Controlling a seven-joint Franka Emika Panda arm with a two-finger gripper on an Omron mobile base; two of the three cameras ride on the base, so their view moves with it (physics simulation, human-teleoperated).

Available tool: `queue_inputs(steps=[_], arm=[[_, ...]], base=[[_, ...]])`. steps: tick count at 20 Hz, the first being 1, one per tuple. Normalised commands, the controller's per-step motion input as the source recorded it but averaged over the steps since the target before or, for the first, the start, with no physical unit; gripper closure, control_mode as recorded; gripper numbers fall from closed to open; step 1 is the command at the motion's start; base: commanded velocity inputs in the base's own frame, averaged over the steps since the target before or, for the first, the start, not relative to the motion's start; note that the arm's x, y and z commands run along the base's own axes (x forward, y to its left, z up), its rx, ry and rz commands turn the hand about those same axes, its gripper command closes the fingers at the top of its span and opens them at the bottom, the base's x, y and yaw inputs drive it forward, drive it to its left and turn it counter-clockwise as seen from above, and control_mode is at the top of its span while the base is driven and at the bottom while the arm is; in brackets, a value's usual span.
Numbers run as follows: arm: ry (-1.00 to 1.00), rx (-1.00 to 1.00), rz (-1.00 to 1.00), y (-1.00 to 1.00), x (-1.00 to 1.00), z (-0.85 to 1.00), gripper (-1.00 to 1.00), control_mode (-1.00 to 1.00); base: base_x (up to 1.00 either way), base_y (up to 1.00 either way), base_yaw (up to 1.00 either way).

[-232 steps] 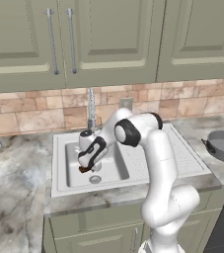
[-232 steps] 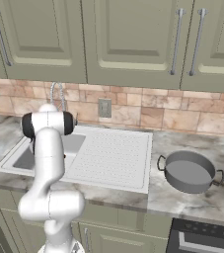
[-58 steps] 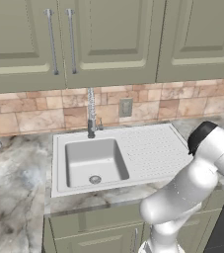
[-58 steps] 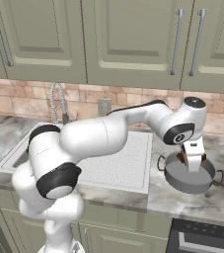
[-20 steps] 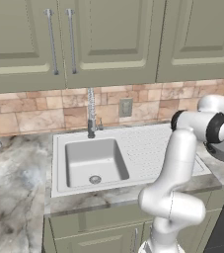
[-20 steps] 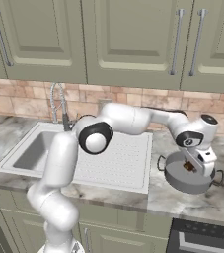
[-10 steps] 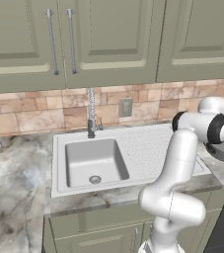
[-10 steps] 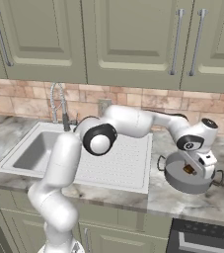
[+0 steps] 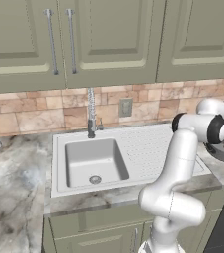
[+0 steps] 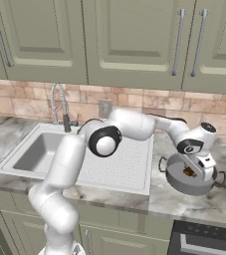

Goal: Dump the sweet potato from the pot into the sink. Then turn on the water and wash the sweet potato. Then turn off the water and put the sweet potato back in the pot.

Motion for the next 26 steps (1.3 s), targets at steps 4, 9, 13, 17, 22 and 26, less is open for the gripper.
queue_inputs(steps=[4, 9, 13, 17, 22, 26], arm=[[0.00, 0.00, 0.01, 0.00, 0.21, -0.24, 1.00, -1.00], [0.00, 0.00, 0.01, 0.00, 0.19, -0.19, -1.00, -1.00], [0.00, 0.00, 0.00, 0.00, 0.03, 0.00, -1.00, -1.00], [-0.01, 0.00, 0.00, -0.01, -0.06, 0.09, -1.00, -1.00], [-0.08, 0.00, 0.00, 0.00, -0.28, 0.37, -1.00, -1.00], [-0.13, 0.00, 0.00, 0.13, -0.52, 0.60, -1.00, -1.00]], base=[[0.00, 0.00, 0.00], [0.00, 0.00, 0.00], [0.00, 0.00, 0.00], [0.00, 0.00, 0.00], [0.00, 0.00, 0.00], [0.00, 0.00, 0.00]])
